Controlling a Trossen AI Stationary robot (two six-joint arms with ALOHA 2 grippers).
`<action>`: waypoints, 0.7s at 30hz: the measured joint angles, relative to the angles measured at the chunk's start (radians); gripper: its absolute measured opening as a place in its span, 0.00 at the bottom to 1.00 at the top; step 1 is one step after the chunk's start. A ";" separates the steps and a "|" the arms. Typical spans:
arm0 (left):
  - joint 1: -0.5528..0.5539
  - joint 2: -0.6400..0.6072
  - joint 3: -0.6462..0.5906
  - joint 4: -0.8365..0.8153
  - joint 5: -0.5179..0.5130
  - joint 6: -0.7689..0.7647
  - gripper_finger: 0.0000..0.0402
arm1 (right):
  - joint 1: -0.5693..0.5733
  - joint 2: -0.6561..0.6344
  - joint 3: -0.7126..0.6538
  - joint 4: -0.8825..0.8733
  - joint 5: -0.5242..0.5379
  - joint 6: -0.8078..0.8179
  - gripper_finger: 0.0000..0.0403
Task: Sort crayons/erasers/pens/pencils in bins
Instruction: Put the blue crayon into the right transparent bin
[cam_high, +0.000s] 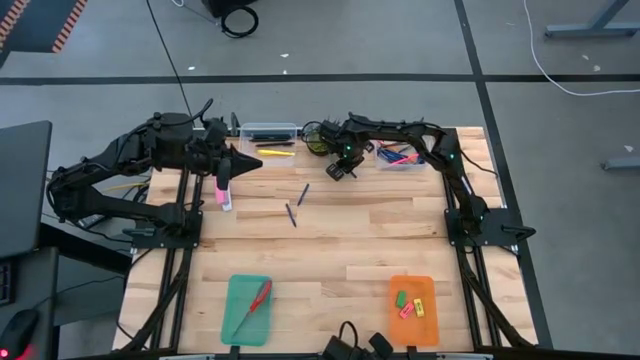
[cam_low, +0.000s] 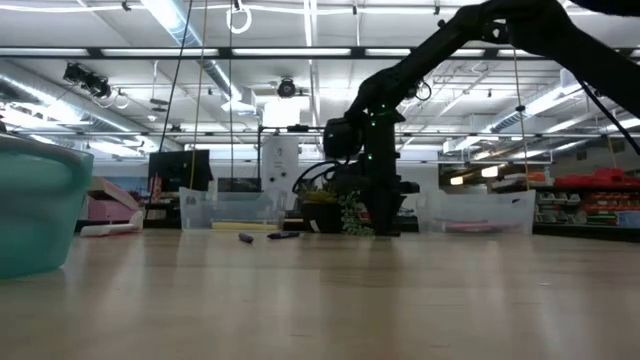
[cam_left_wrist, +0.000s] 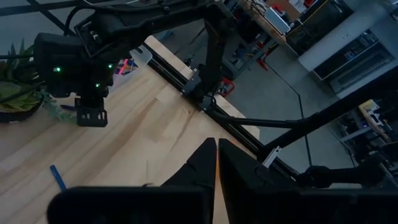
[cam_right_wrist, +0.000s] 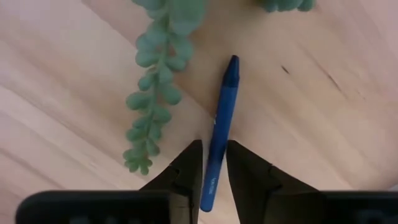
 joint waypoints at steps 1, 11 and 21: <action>0.000 0.000 0.000 0.000 0.000 0.000 0.06 | 0.000 -0.001 -0.004 0.003 0.000 0.012 0.19; 0.000 0.000 0.000 -0.006 -0.001 0.001 0.05 | 0.000 -0.005 -0.057 0.026 0.000 0.034 0.18; 0.000 0.002 0.000 -0.008 -0.005 0.000 0.05 | 0.007 0.000 -0.039 0.008 -0.030 0.028 0.11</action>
